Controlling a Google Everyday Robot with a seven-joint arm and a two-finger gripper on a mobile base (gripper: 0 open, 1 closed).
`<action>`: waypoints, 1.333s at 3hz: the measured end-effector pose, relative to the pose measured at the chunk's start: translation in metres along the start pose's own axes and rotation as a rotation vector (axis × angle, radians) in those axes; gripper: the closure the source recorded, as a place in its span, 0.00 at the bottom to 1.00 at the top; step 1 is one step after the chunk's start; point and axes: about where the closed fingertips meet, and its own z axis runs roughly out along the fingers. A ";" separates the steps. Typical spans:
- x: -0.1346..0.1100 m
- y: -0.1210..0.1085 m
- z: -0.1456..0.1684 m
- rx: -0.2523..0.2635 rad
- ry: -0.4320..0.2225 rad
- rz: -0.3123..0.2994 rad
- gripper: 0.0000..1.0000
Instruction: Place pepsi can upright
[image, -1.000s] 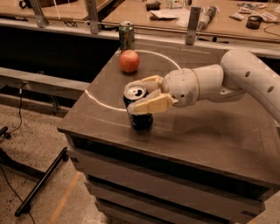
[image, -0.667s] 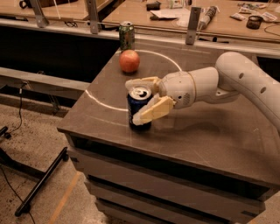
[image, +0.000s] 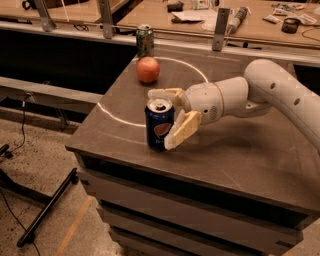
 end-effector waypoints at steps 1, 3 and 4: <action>-0.003 0.003 -0.019 0.015 -0.025 -0.019 0.00; -0.026 0.032 -0.061 0.016 -0.023 -0.274 0.00; -0.046 0.049 -0.055 0.096 0.159 -0.331 0.00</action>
Offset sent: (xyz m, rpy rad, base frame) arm -0.0080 -0.0799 0.0341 0.1929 -0.2658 -0.0054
